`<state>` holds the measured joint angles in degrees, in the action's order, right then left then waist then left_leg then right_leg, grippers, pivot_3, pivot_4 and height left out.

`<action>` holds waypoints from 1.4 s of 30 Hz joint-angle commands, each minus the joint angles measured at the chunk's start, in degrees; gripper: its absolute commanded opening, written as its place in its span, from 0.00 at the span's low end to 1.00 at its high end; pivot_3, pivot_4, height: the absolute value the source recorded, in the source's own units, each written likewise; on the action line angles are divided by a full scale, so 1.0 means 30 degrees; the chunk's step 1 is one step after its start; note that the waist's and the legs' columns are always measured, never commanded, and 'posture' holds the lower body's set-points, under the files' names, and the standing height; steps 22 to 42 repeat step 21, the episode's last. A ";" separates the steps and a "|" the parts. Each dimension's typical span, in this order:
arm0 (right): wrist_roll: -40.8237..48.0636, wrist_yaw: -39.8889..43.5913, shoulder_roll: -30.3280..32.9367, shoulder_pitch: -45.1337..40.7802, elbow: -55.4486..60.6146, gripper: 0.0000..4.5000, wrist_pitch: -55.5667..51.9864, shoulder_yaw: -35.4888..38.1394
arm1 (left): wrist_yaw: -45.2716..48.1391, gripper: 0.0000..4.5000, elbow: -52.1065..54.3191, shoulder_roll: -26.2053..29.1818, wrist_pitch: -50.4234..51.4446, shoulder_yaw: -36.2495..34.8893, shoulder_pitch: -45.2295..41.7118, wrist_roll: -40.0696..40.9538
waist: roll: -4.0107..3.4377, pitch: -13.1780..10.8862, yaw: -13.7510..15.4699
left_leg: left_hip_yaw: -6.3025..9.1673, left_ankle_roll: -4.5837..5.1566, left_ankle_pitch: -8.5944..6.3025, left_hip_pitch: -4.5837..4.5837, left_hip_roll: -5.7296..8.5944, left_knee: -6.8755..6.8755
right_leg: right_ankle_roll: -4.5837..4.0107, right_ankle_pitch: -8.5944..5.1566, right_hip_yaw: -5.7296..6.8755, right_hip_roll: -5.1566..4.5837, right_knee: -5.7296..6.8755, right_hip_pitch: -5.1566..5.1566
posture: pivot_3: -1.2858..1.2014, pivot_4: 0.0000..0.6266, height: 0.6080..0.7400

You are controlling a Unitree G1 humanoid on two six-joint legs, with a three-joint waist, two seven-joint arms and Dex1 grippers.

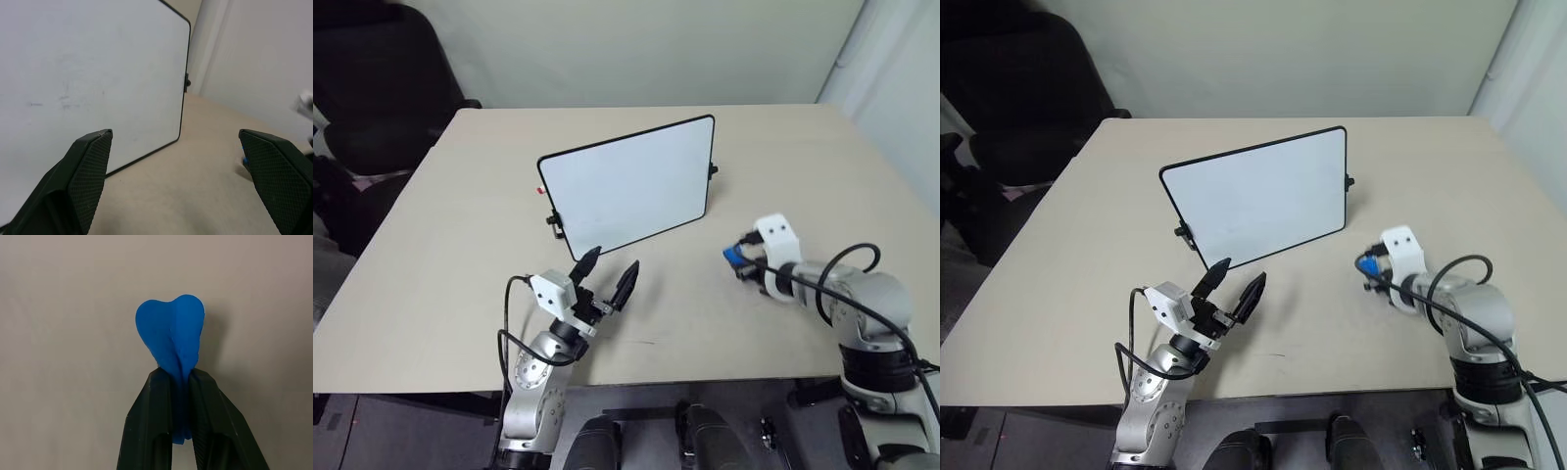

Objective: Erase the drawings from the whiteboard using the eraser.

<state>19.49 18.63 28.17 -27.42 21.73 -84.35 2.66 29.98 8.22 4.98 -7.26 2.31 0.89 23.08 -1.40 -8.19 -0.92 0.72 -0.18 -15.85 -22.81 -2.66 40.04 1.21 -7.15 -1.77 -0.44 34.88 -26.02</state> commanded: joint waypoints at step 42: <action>0.4285 0.4039 -0.2970 0.3736 0.3627 0.69 1.3550 0.3790 | 0.0324 1.00 0.0039 -0.0386 -0.0590 0.0253 -0.0168 -0.0257 | 0.0017 -0.0008 0.0102 | 0.0062 0.0052 -0.0015 -0.0004 0.0161 -0.0005 | 0.0052 -0.0043 0.0008 0.0071 -0.0063 0.0068 | 0.52 0.24 1.00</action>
